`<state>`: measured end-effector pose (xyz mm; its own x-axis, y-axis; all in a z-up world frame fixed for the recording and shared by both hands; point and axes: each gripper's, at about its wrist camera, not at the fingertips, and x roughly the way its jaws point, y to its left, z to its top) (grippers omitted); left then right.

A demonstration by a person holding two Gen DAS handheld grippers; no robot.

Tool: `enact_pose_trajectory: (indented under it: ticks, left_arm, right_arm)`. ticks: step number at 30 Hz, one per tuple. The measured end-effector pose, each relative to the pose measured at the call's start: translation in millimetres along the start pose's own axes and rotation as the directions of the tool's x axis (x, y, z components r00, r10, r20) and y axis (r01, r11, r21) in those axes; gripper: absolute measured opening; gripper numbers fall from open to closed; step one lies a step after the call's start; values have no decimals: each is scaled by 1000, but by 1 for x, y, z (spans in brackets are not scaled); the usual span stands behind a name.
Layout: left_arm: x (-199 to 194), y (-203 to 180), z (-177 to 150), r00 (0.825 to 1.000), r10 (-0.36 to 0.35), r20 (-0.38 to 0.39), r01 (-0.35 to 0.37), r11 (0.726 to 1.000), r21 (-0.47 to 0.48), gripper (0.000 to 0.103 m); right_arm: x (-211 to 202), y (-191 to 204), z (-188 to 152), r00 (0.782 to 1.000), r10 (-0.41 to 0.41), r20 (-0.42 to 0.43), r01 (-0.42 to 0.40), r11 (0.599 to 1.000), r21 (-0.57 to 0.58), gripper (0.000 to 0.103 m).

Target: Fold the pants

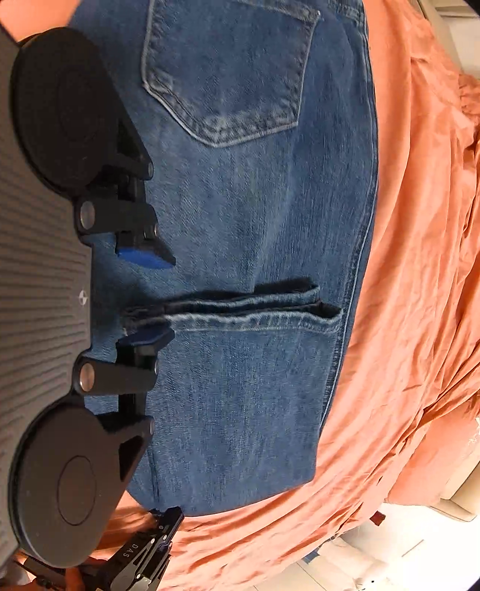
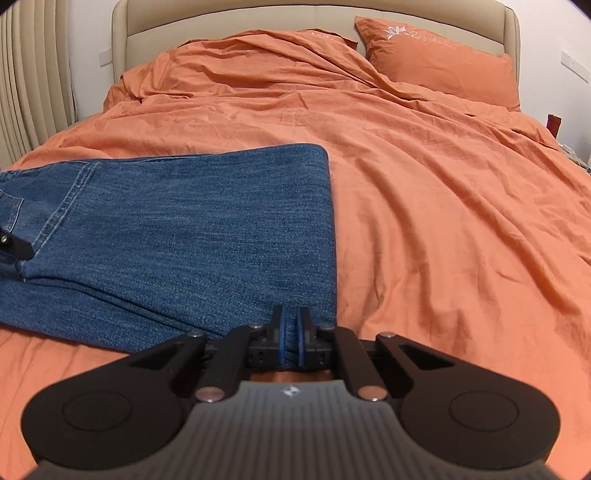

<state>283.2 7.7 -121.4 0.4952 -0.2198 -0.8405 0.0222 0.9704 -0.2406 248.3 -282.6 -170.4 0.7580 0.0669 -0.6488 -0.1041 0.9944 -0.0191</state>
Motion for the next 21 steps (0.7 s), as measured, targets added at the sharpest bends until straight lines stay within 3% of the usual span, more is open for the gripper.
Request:
enact_pose_trajectory:
  ticks: [5, 7, 8, 13, 16, 21]
  left_arm:
    - [-33, 16, -3, 996, 64, 63, -61, 997, -49, 49]
    - [-55, 37, -5, 990, 82, 111, -69, 991, -111, 51]
    - [-66, 49, -6, 987, 87, 138, -66, 987, -145, 53]
    - [-120, 123, -12, 962, 140, 236, -61, 947, -314, 57]
    - [-144, 170, -16, 949, 181, 259, -64, 912, -405, 59]
    - [-170, 234, -18, 948, 206, 244, -67, 876, -478, 63]
  right_arm:
    - [-9, 4, -1, 998, -23, 54, 25, 999, -35, 4]
    - [-19, 8, 0, 994, -42, 99, 47, 997, -56, 28]
    - [-24, 9, 1, 992, -41, 117, 48, 997, -57, 31]
    - [-53, 21, 8, 984, -5, 176, 19, 997, -75, 30]
    - [-63, 33, 12, 985, 26, 169, -9, 995, -99, 30]
    - [-70, 62, 27, 986, 95, 134, -74, 986, -152, 30]
